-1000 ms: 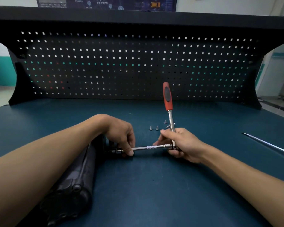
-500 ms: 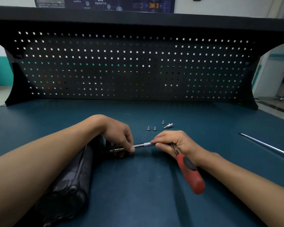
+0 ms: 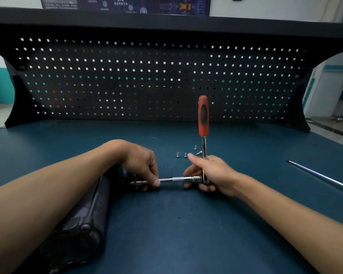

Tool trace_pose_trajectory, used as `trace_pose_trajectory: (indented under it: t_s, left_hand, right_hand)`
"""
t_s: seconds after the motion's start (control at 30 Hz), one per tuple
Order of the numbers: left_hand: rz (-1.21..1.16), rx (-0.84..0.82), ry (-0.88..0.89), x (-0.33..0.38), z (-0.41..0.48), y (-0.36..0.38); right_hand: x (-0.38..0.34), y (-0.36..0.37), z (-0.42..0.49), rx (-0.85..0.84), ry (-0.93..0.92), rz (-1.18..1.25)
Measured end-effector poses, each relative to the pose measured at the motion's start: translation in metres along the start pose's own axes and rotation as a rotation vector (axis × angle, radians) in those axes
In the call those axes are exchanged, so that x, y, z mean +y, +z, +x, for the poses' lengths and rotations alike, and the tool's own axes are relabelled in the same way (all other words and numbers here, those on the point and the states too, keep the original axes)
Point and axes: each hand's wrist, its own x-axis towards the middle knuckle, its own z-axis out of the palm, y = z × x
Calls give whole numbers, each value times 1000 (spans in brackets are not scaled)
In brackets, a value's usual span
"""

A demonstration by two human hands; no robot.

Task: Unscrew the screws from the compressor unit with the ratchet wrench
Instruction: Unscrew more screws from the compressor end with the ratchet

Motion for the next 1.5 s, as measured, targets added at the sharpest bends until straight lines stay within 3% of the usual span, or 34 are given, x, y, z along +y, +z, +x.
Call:
trace_pose_trajectory:
  t_s: [0.2,0.43,0.53,0.87,1.07,1.27,1.5]
  left_hand:
    - [5,-7,39,-4,-2,-1]
    - [31,-9,50,-6,-1,-2]
    - [30,-17,43,-5,0,-1]
    - [-39,-39,32,-5,1,-3]
    - [-71,-26,25,-2,2,-3]
    - [-89,-14,26,-2,2,-3]
    - [-104,1,43,-7,3,-3]
  right_hand:
    - [-11,-4,-2,-89,277,128]
    - [-13,-5,-3,-106,328,147]
    - [-8,-3,-5,-97,216,56]
    - [4,-8,-9,-45,-409,-342]
    - [7,-11,-7,-12,-535,-586]
    - [25,-15,16,109,-845,-687]
    - [37,-20,31,191,-909,-841]
